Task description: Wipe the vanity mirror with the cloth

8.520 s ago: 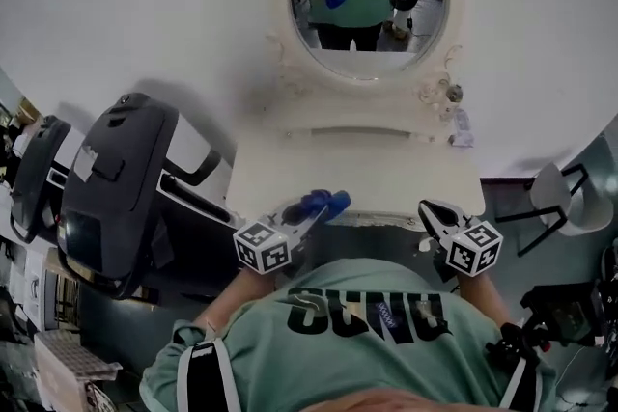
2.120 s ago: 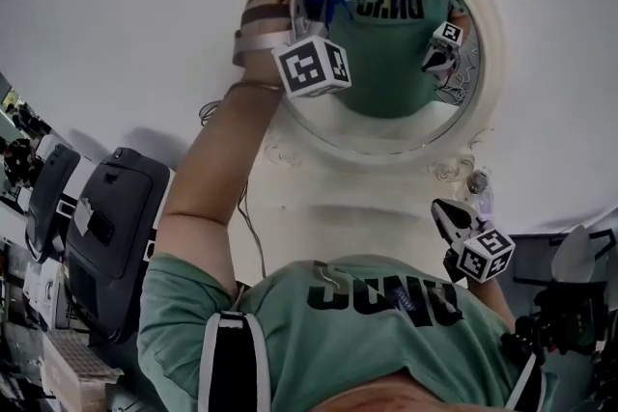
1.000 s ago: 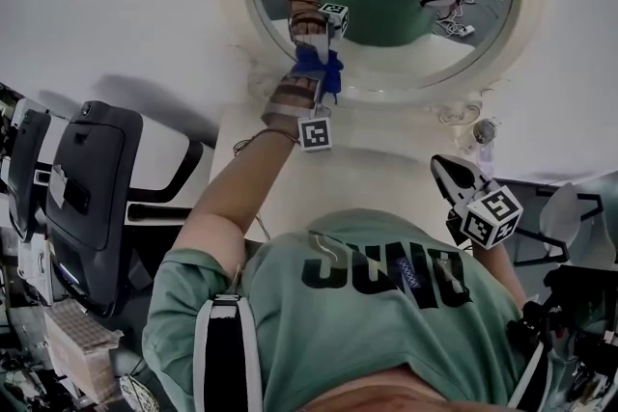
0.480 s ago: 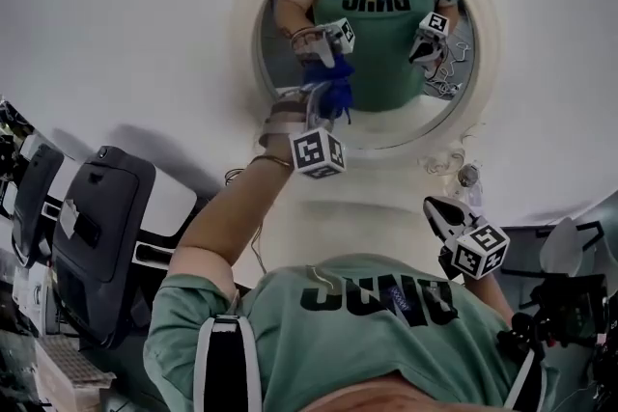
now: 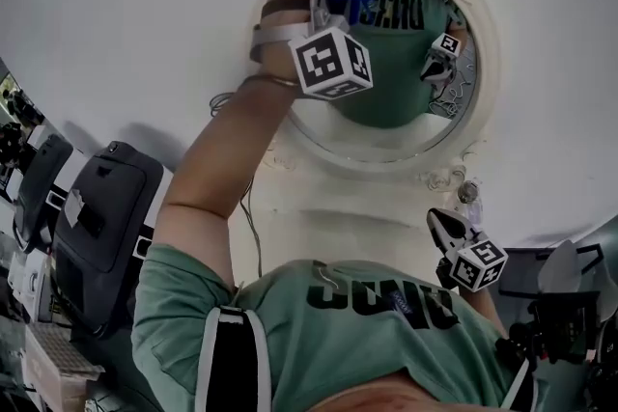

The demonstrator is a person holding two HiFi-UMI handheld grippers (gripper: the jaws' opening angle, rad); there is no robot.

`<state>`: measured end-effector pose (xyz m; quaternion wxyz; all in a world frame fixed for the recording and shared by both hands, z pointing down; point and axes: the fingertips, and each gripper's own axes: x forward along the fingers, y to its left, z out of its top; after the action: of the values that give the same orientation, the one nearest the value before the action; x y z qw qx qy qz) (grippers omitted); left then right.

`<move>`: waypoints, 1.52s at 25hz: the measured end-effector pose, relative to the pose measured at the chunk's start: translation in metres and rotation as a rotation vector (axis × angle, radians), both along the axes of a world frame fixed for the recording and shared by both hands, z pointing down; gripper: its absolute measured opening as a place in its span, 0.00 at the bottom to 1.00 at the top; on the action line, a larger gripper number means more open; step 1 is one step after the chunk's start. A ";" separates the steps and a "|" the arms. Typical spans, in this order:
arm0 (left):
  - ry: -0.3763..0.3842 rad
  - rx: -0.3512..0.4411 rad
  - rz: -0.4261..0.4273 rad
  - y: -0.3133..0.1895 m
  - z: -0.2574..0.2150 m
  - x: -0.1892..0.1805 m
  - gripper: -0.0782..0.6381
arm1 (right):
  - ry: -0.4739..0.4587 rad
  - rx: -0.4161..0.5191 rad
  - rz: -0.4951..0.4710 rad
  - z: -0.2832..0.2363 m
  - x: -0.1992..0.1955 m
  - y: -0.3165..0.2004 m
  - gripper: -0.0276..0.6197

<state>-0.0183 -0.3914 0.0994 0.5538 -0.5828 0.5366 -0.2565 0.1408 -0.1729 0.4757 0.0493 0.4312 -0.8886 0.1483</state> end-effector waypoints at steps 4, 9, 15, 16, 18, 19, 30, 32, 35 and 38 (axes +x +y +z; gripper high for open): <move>-0.008 0.020 -0.026 -0.014 0.009 0.002 0.22 | -0.002 -0.004 0.011 0.000 0.004 0.001 0.05; 0.037 0.062 0.013 -0.010 0.006 0.000 0.22 | 0.013 -0.017 0.006 0.002 0.003 0.001 0.05; -0.008 0.061 0.043 -0.005 0.062 0.001 0.21 | 0.035 -0.037 -0.015 0.003 -0.006 -0.001 0.05; -0.033 0.035 0.046 -0.004 0.090 0.003 0.21 | 0.038 -0.046 -0.014 0.005 -0.005 0.000 0.05; -0.095 -0.035 0.043 -0.003 0.158 0.004 0.21 | 0.041 -0.062 -0.010 0.007 -0.005 0.002 0.05; -0.133 -0.077 0.038 -0.001 0.197 0.003 0.21 | 0.042 -0.067 -0.008 0.007 -0.005 0.003 0.05; -0.401 -0.512 -0.006 0.001 0.499 -0.019 0.21 | 0.083 -0.110 -0.038 0.017 -0.015 -0.002 0.05; -0.385 -0.531 -0.007 0.000 0.504 -0.019 0.21 | 0.089 -0.103 -0.045 0.017 -0.017 -0.003 0.05; -0.369 -0.545 0.005 0.000 0.497 -0.016 0.21 | 0.086 -0.088 -0.038 0.012 -0.016 -0.004 0.05; -0.372 -0.624 0.001 0.003 0.504 -0.015 0.21 | 0.080 -0.069 -0.040 0.008 -0.018 -0.001 0.05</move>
<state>-0.0338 -0.3885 0.6030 0.4373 -0.6676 0.3222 -0.5092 0.1225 -0.1742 0.4834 0.1025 0.4168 -0.8888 0.1607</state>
